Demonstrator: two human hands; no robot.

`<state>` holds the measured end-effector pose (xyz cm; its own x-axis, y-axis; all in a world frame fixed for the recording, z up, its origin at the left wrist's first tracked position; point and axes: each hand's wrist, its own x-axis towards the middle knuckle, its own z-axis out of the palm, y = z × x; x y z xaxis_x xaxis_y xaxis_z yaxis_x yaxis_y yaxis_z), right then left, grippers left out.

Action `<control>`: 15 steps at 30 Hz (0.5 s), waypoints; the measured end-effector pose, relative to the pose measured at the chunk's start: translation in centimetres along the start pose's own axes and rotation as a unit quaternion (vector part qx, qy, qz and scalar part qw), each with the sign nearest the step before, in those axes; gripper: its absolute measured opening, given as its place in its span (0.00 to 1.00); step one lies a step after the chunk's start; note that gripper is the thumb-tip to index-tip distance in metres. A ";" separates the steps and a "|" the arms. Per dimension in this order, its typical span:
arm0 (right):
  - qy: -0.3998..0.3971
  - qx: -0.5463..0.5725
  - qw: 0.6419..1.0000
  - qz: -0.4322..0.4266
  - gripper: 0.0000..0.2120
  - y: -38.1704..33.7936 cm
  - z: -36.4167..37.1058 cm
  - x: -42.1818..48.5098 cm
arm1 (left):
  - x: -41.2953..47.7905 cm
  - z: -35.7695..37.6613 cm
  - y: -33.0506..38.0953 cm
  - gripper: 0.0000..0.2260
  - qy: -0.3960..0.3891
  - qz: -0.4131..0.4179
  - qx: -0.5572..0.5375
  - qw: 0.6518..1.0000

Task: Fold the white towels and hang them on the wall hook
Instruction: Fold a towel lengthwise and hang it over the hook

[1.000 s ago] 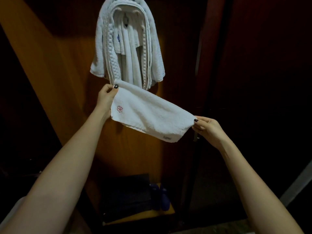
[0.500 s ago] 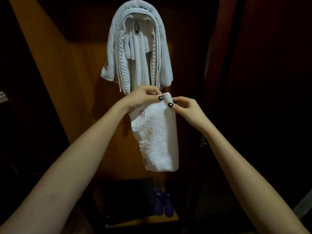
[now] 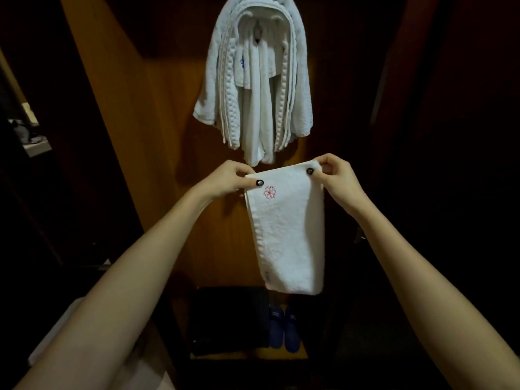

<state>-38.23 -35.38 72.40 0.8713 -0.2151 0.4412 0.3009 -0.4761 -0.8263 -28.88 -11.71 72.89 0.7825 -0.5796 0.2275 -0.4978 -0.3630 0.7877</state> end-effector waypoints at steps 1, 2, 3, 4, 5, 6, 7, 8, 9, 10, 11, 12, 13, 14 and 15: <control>-0.006 0.003 1.000 0.004 0.02 0.0 -0.1 -0.1 | 0.0 0.0 -0.1 0.04 0.024 0.001 -0.013 1.000; -0.013 0.001 1.000 0.007 0.04 0.0 -0.2 -0.3 | -0.1 0.0 -0.2 0.04 0.050 0.002 -0.025 0.998; -0.024 -0.006 1.000 0.010 0.06 -0.1 -0.3 -0.4 | 0.0 0.1 -0.3 0.04 0.076 0.004 -0.039 0.996; -0.038 -0.019 0.999 0.011 0.08 -0.2 -0.2 -0.5 | 0.0 0.3 -0.4 0.05 0.100 0.008 -0.052 0.994; -0.053 -0.036 0.998 0.009 0.10 -0.4 -0.1 -0.6 | -0.1 0.5 -0.4 0.06 0.120 0.016 -0.059 0.991; -0.062 -0.058 0.996 0.003 0.11 -0.6 0.1 -0.7 | -0.1 0.7 -0.3 0.07 0.135 0.029 -0.057 0.989; -0.060 -0.082 0.995 -0.009 0.13 -0.8 0.4 -0.8 | -0.1 0.9 -0.2 0.07 0.148 0.048 -0.047 0.987; -0.051 -0.105 0.993 -0.022 0.14 -1.0 0.5 -0.8 | -0.2 1.1 -0.1 0.07 0.160 0.072 -0.037 0.984; -0.039 -0.126 0.991 -0.033 0.14 -1.2 0.5 -0.9 | -0.2 1.2 0.1 0.06 0.172 0.094 -0.031 0.980; -0.030 -0.142 0.988 -0.042 0.14 -1.3 0.4 -0.9 | -0.3 1.3 0.2 0.06 0.178 0.110 -0.031 0.977; -0.028 -0.158 0.986 -0.049 0.13 -1.4 0.3 -0.9 | -0.5 1.2 0.4 0.06 0.176 0.117 -0.038 0.977; -0.030 -0.178 0.982 -0.055 0.12 -1.5 0.0 -0.9 | -0.7 1.2 0.5 0.06 0.166 0.120 -0.051 0.978; -0.036 -0.197 0.978 -0.061 0.11 -1.5 -0.3 -0.9 | -0.9 1.2 0.7 0.07 0.151 0.124 -0.063 0.979; -0.043 -0.214 0.974 -0.065 0.12 -1.5 -0.6 -0.9 | -1.0 1.1 0.9 0.08 0.138 0.130 -0.070 0.979; -0.051 -0.229 0.970 -0.067 0.12 -1.5 -0.8 -0.9 | -1.2 1.2 1.1 0.09 0.129 0.136 -0.070 0.980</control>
<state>-39.83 -35.15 73.54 0.8768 -0.0517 0.4780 0.2301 -0.8279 -0.5115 -30.80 -12.32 72.82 0.7051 -0.4312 0.5629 -0.6593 -0.1063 0.7443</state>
